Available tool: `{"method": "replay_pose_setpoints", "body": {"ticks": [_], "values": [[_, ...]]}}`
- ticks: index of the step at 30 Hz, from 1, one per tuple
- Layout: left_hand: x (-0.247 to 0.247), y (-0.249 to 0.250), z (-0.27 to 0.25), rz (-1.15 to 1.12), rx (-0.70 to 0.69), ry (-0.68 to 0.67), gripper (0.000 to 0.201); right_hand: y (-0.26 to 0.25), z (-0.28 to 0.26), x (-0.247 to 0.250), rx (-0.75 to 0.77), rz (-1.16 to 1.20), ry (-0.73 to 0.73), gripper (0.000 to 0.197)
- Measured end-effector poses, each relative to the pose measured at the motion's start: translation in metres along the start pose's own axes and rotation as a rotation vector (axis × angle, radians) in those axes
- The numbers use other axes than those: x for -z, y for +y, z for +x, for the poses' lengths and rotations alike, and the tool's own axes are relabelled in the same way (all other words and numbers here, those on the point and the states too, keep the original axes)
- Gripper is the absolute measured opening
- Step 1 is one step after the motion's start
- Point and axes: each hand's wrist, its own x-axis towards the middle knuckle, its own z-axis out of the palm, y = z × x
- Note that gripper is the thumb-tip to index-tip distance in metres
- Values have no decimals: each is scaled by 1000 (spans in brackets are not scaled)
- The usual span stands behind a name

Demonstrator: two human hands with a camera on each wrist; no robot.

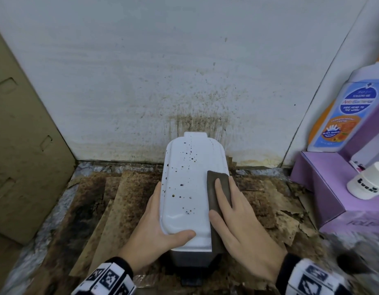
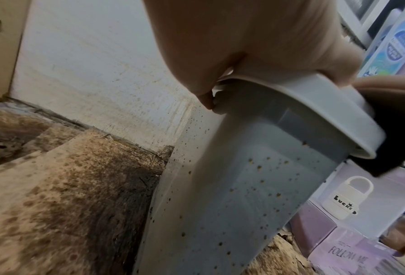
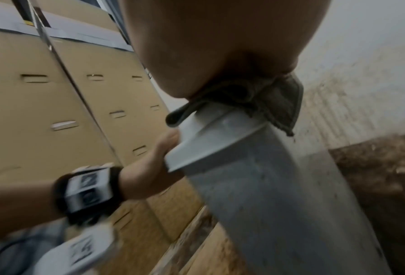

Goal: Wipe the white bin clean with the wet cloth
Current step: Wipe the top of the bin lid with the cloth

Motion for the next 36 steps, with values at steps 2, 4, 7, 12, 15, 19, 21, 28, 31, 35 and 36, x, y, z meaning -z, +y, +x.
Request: {"method": "replay_pose_setpoints", "body": {"ticks": [2,4,7,12,15,19,21,28,31,35,36], "values": [[0,0,0,-1,3,-9,116,-4,-11,-5,0,-20,5,69],[0,1,0,-4,6,-15,117,-5,-13,-5,4,-22,6,69],[0,4,0,-21,2,-24,110,0,2,1,8,-2,-22,70],[-1,9,-1,-51,-4,-24,105,15,49,28,3,24,-143,71],[-1,9,-1,-48,7,-27,106,18,76,47,-51,98,-229,71],[0,7,-1,-27,35,-20,110,35,114,53,-81,121,-243,73],[1,4,0,-11,52,-19,114,43,126,53,-96,152,-231,74],[2,2,-1,-13,42,-13,114,45,109,45,-77,185,-191,79],[0,6,0,-35,17,-26,109,35,79,37,-82,240,-173,81],[-1,10,-1,-29,-5,-12,105,17,34,15,-5,241,-74,73],[-2,11,-1,-32,-2,-12,104,12,24,8,21,237,-39,75]]}}
